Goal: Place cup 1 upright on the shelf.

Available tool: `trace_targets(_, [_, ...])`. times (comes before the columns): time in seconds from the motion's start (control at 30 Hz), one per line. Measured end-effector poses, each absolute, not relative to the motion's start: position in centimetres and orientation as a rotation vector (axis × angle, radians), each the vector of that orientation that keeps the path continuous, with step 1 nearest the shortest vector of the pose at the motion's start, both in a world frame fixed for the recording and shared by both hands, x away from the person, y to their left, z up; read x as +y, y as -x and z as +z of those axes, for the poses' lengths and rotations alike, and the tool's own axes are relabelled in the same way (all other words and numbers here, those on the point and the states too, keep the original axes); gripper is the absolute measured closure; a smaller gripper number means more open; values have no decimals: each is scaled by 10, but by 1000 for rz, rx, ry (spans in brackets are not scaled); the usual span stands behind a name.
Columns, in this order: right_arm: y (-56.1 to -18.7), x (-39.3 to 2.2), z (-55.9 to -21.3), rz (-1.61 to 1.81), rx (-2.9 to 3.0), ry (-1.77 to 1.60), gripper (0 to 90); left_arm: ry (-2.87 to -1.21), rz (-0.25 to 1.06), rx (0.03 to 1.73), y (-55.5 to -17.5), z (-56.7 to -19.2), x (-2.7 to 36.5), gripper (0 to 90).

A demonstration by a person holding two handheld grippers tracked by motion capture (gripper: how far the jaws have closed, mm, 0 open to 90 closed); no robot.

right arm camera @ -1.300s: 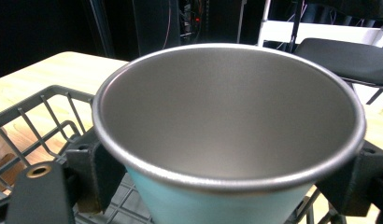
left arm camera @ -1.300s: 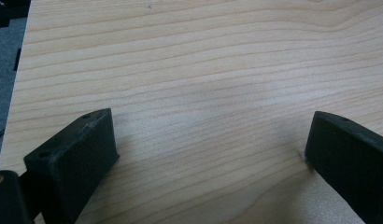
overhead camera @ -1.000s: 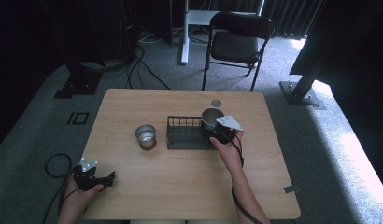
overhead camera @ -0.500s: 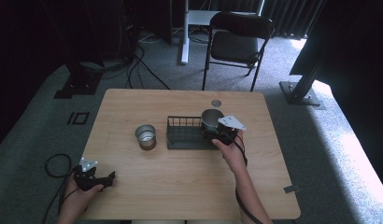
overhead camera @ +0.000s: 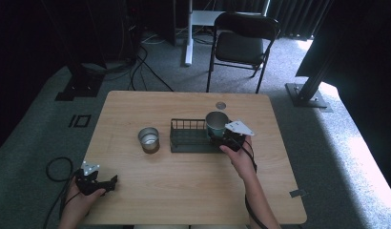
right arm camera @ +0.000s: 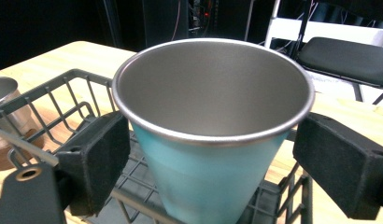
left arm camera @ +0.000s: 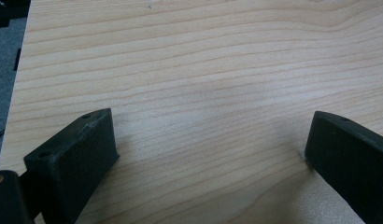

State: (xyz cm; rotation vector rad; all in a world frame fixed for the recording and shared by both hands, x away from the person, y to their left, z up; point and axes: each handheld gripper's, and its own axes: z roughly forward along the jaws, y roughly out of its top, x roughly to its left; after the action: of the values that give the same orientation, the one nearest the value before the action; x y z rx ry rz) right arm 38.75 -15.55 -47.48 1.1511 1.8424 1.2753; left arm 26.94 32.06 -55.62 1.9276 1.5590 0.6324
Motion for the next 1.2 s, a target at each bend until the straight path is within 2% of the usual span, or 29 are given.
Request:
trace_targets(0.63, [-366,-180,-472,1350,1854,-1144,110,-1927,632,1559,-269,-556,321,28])
trace_targets(1.2, [-350,-213,-488,1337,1907,-1153,110,-1927,632,1559,-269,-556,321,28])
